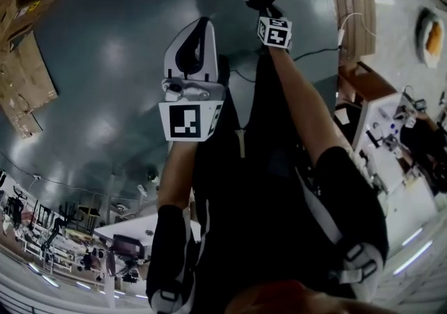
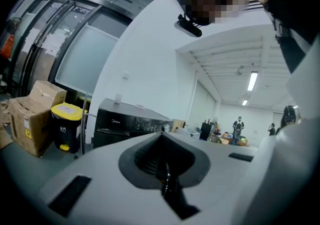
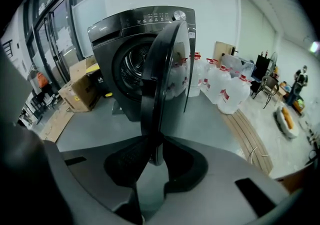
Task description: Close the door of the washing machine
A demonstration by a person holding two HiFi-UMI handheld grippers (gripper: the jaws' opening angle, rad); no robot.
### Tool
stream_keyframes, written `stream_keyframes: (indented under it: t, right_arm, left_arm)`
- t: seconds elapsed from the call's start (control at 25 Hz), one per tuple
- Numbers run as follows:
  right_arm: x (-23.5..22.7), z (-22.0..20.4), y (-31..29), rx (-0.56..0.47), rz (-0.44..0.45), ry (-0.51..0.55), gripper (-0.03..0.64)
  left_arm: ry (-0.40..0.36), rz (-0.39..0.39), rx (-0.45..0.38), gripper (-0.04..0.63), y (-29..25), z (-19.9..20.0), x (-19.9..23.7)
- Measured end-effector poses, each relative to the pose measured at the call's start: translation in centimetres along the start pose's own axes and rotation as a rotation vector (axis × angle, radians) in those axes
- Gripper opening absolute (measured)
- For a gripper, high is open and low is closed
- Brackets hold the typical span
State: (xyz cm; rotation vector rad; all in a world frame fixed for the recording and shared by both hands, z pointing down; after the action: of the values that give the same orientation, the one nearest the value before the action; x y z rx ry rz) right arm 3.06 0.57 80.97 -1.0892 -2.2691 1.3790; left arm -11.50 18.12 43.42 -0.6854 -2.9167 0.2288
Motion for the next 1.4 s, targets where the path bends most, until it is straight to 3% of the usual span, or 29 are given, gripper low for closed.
stream_keyframes:
  t: [0.28,0.56,1.08,1.4]
  right_arm:
    - [3.0,0.6,-0.5,-0.017,-0.023,-0.035,0.078]
    - [6.0,1.0,-1.6,-0.011,0.016,-0.054,0.084]
    - [11.9,2.2,-3.3,0.018,0.042,-0.072,0.091]
    - [13.9,2.6,-4.2,0.031,0.056,-0.073,0.094]
  left_arm:
    - [-0.007,0.006,0.002,0.005,1.0,-0.4,3.4]
    - [-0.004,0.047,0.003,0.005,0.6,-0.6,5.7]
    - [-0.006,0.100,-0.013,0.005,-3.3,0.3,8.1]
    - [-0.071,0.120,0.002,0.005,-5.2,-0.2,10.8]
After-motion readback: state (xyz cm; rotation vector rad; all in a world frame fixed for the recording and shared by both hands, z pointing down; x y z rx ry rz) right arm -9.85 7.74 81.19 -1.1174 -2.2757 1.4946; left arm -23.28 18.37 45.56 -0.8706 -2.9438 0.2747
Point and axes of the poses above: the fingertips, and each gripper's own axes: y backward along the fingers, x to its left, z out of its top, the point moved 1 cm from there along y, backward along the fingers, and after that the axes turned 12 degrees about -y, right-handed, at the moved point
